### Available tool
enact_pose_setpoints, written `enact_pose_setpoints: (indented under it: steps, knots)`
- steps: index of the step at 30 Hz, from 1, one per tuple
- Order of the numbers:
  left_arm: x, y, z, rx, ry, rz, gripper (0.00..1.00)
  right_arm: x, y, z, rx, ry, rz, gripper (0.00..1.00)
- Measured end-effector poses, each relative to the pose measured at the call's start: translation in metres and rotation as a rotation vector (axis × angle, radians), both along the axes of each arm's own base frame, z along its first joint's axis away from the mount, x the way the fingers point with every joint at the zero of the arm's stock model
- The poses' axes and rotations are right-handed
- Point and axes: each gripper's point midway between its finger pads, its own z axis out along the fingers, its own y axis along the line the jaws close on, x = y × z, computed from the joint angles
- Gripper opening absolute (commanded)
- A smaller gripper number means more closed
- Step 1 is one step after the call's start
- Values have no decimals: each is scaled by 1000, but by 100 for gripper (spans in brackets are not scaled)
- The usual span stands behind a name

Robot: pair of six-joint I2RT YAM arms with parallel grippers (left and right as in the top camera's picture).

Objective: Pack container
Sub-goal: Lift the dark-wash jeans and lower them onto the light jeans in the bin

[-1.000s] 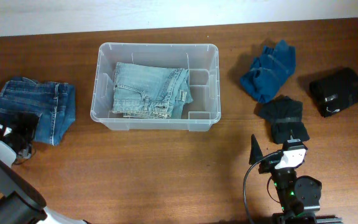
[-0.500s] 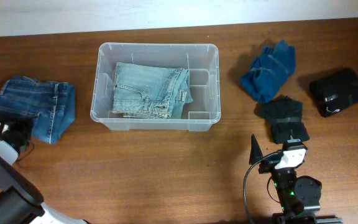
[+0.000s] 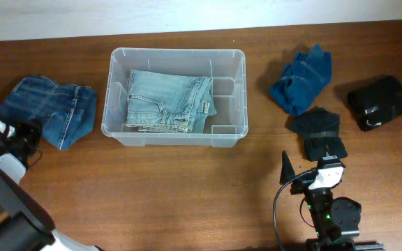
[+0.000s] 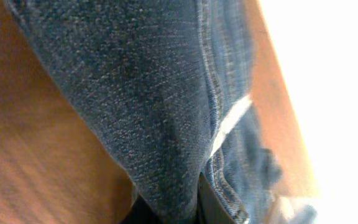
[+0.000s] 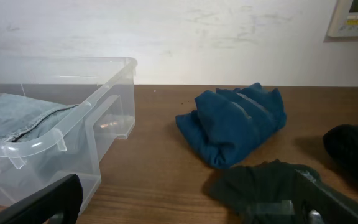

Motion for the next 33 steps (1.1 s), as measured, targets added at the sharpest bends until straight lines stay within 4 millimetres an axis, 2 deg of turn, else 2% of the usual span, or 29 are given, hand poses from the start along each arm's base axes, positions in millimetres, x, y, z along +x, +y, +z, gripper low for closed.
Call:
enact_pose_setpoints:
  steps: [3, 9, 10, 13, 15, 16, 19, 23, 25, 30, 33]
  knots:
    - [8, -16, 61, 78, -111, -57, 1, 0, 0, 0, 0, 0, 0, 98]
    - [7, -45, 188, 296, -377, -132, 1, 0, 0, 0, 0, 0, 0, 98]
    - [6, -59, 218, 378, -449, -175, 1, 0, 0, 0, 0, 0, 0, 98]
    - [13, -94, 257, 574, -571, -297, 1, 0, 0, 0, 0, 0, 0, 98]
    - [18, -144, 283, 734, -689, -450, 0, 0, 0, 0, -1, 0, 0, 98]
    - [18, -162, 289, 776, -725, -505, 1, 0, 0, 0, 0, 0, 0, 98]
    - [17, -238, 296, 936, -847, -730, 0, 0, 0, 0, 0, 0, 0, 98]
    - [11, -297, 289, 1100, -923, -904, 0, 0, 0, 0, 0, 0, 0, 98]
    - [10, -317, 283, 1202, -926, -952, 0, 0, 0, 0, 0, 0, 0, 98]
    - [17, -334, 261, 1435, -802, -984, 0, 0, 0, 0, 0, 0, 0, 98]
    - [20, -342, 258, 1598, -738, -974, 0, 0, 0, 0, 0, 0, 0, 98]
